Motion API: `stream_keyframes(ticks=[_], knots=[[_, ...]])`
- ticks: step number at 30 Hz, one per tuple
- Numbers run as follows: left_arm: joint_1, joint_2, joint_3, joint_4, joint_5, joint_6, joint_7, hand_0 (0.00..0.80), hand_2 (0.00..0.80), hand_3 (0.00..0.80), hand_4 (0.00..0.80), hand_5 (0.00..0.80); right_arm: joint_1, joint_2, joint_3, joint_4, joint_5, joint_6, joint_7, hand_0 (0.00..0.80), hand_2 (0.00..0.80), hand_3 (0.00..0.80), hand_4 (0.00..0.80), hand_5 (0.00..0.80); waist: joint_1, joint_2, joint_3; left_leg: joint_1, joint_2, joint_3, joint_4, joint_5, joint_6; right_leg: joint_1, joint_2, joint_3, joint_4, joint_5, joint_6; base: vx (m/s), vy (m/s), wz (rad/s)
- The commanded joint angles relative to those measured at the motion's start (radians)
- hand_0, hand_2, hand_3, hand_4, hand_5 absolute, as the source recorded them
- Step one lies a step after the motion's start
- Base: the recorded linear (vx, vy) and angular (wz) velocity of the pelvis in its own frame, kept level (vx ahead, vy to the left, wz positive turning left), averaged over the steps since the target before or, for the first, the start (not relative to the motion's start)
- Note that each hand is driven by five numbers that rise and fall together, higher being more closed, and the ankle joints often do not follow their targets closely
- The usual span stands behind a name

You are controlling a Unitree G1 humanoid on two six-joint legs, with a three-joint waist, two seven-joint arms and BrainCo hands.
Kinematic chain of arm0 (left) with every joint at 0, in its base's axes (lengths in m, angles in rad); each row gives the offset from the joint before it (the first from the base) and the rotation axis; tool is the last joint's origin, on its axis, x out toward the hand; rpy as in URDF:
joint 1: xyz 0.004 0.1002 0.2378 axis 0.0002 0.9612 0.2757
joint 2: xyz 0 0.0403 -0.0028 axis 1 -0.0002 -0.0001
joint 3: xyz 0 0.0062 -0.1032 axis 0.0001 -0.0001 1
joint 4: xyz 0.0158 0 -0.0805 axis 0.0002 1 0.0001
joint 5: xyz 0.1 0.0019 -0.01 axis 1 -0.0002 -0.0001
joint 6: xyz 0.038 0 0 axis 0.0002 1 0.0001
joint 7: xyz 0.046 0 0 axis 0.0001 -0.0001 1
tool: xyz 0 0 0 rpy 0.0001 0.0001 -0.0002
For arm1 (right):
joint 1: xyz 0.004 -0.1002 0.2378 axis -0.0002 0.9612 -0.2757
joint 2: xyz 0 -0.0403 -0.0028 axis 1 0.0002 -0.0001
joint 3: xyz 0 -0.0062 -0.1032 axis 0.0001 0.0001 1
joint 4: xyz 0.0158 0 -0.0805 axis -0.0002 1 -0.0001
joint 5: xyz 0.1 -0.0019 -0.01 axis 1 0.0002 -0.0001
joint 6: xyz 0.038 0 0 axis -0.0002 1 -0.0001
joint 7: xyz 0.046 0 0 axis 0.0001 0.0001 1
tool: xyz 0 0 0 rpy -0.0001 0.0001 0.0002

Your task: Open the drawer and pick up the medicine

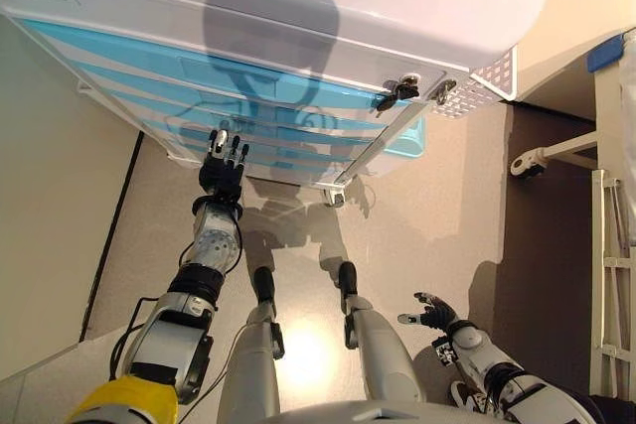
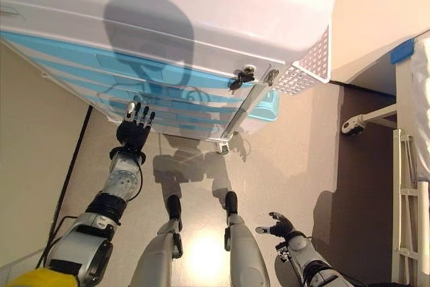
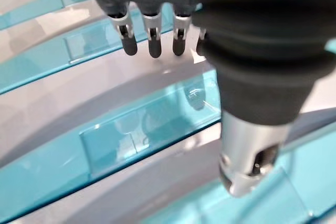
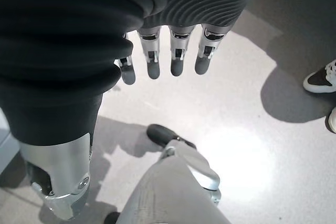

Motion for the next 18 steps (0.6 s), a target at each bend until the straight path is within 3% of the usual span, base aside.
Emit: stream_keyframes(ticks=[1,2,9,18], knots=[[-0.221,-0.047,-0.099,-0.217,0.047,0.013,-0.145,0.0,0.0,0.0,0.0,0.0,0.034,-0.082,0.024,-0.01,-0.009,-0.003,-0.002,0.0,0.0,0.0,0.0,0.0,-0.025,0.057,-0.028,0.016,-0.008,-0.062,0.124,-0.15,-0.022,0.021,0.067,-0.048,0.014,0.0,-0.004,-0.107,-0.039,0.0],[-0.222,-0.047,-0.098,-0.217,0.047,0.012,-0.145,0.0,0.0,0.0,0.0,0.0,0.034,-0.082,0.023,-0.011,-0.009,-0.003,-0.002,0.0,0.0,0.0,0.0,0.0,-0.028,0.052,-0.023,0.003,-0.012,-0.053,0.124,-0.121,-0.017,0.01,0.061,-0.052,0.01,0.024,-0.01,-0.105,-0.053,0.0],[-0.217,-0.051,-0.106,-0.214,0.06,0.02,-0.133,0.0,0.0,0.0,0.0,0.0,0.046,-0.081,0.019,-0.007,-0.01,-0.001,-0.008,0.0,0.0,0.0,0.0,0.0,-0.03,0.055,-0.032,0.034,-0.003,-0.059,0.067,-0.086,-0.035,0.033,0.07,-0.065,-0.007,0.021,-0.016,-0.016,-0.034,0.0],[-0.234,-0.058,-0.099,-0.189,0.071,0.021,-0.111,0.0,0.0,0.0,0.0,0.0,0.048,-0.084,0.021,-0.009,-0.006,0.003,-0.01,0.0,0.0,0.0,0.0,0.0,-0.036,0.053,-0.032,0.046,0.012,-0.055,0.067,-0.082,-0.04,0.035,0.084,-0.056,0.003,0.011,-0.024,0.003,-0.021,0.0]])
